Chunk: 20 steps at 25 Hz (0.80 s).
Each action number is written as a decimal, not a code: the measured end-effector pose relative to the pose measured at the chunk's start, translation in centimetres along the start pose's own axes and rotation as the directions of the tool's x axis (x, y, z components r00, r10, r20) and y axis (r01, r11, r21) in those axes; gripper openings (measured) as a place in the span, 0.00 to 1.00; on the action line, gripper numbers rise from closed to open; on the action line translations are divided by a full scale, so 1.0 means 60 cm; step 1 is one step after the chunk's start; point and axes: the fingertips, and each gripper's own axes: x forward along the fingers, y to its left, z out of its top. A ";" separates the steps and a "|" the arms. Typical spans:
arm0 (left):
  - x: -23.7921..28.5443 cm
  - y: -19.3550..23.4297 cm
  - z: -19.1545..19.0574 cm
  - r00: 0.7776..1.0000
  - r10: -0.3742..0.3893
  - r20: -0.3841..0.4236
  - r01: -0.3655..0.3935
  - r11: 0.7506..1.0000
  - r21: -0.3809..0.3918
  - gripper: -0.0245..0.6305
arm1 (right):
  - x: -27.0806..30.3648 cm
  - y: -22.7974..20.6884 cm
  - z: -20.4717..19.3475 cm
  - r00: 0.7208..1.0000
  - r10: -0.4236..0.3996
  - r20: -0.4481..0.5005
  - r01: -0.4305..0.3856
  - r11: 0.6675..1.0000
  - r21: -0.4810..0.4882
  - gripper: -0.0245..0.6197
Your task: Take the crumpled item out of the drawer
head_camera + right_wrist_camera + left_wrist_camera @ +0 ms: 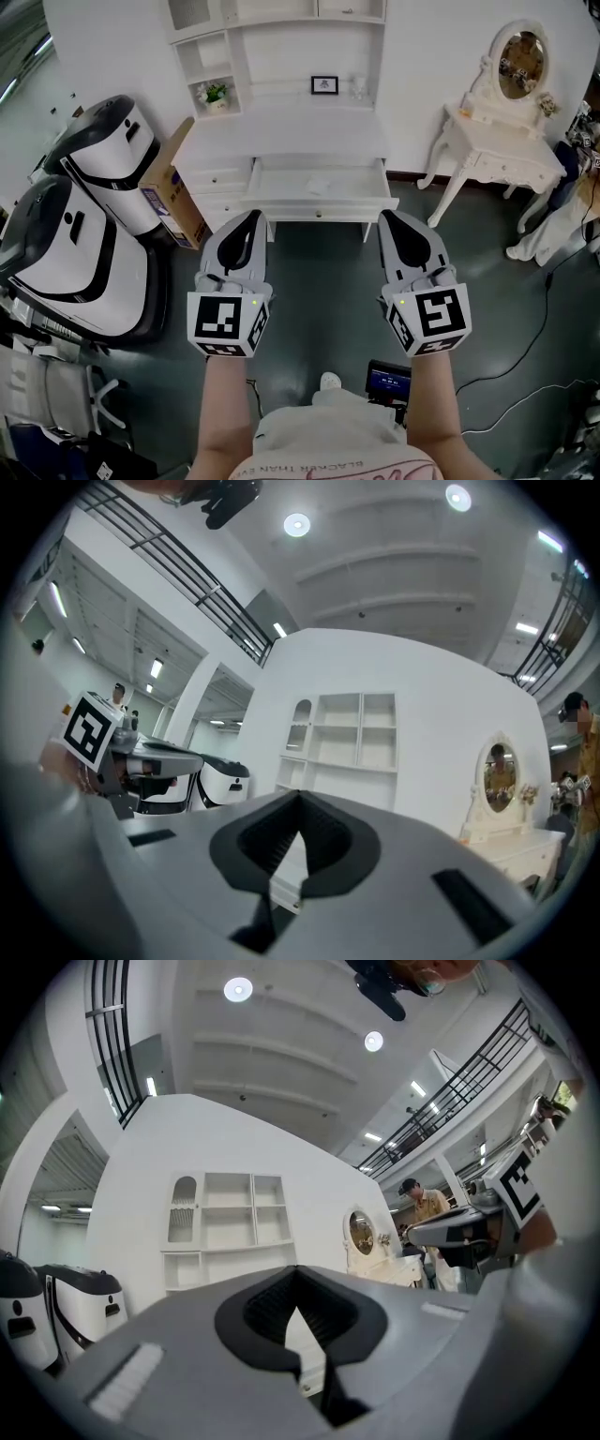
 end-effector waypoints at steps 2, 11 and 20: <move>0.025 0.002 -0.008 1.000 0.008 -0.002 -0.008 1.000 -0.002 0.04 | 0.021 -0.013 -0.010 1.000 0.015 -0.004 -0.015 1.000 -0.002 0.05; 0.090 0.010 -0.041 0.999 0.035 -0.029 -0.035 0.999 -0.011 0.05 | 0.080 -0.054 -0.041 0.998 0.053 -0.023 -0.053 0.999 0.003 0.05; 0.160 0.045 -0.068 0.999 0.030 -0.032 -0.030 0.999 -0.020 0.05 | 0.146 -0.073 -0.074 0.997 0.062 -0.040 -0.062 0.998 -0.004 0.05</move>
